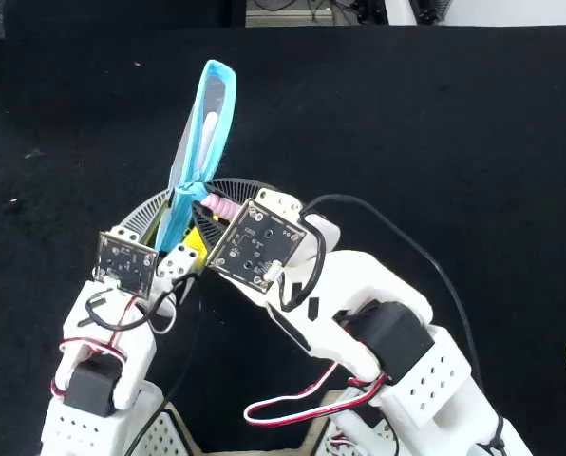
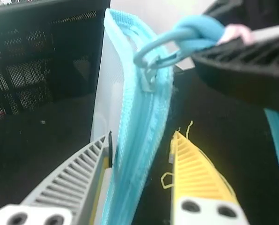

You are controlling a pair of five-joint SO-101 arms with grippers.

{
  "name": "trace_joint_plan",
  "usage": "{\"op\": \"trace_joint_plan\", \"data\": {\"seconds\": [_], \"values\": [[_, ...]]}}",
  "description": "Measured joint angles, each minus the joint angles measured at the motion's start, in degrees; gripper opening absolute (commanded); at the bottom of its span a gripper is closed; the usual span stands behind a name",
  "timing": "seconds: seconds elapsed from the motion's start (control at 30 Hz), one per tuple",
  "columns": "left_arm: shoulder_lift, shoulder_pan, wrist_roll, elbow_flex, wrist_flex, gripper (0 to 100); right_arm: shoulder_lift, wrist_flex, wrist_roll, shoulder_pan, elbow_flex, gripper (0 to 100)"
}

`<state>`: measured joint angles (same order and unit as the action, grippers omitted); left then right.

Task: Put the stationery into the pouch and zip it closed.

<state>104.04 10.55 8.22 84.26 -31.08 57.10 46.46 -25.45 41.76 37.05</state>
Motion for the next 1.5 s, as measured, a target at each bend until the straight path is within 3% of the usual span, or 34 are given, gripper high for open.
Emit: {"op": "trace_joint_plan", "data": {"seconds": [0.5, 0.63, 0.7, 0.8, 1.2, 1.5], "values": [[0.00, 2.73, 0.35, 6.07, 10.99, 15, 0.00, 1.67, 0.00, 0.00, 0.00, 1.1], [0.00, 3.43, 0.35, 6.07, 10.99, 3, 1.14, 3.52, 0.00, 0.00, 0.00, 1.1], [0.09, 3.43, 0.35, 6.07, 10.29, 4, 2.64, 4.48, 0.00, 0.00, 0.00, 1.1], [0.70, 3.87, 0.44, 4.40, 5.10, 3, 5.27, 5.89, 0.00, 0.00, 0.00, 1.1], [0.70, 3.96, 0.62, -15.74, -27.96, 3, 11.60, 9.41, 0.00, -0.79, 0.00, 1.1], [0.70, 3.87, 0.88, -18.64, -34.11, 3, 12.75, 9.32, 0.00, -5.10, 2.55, 1.1]]}}
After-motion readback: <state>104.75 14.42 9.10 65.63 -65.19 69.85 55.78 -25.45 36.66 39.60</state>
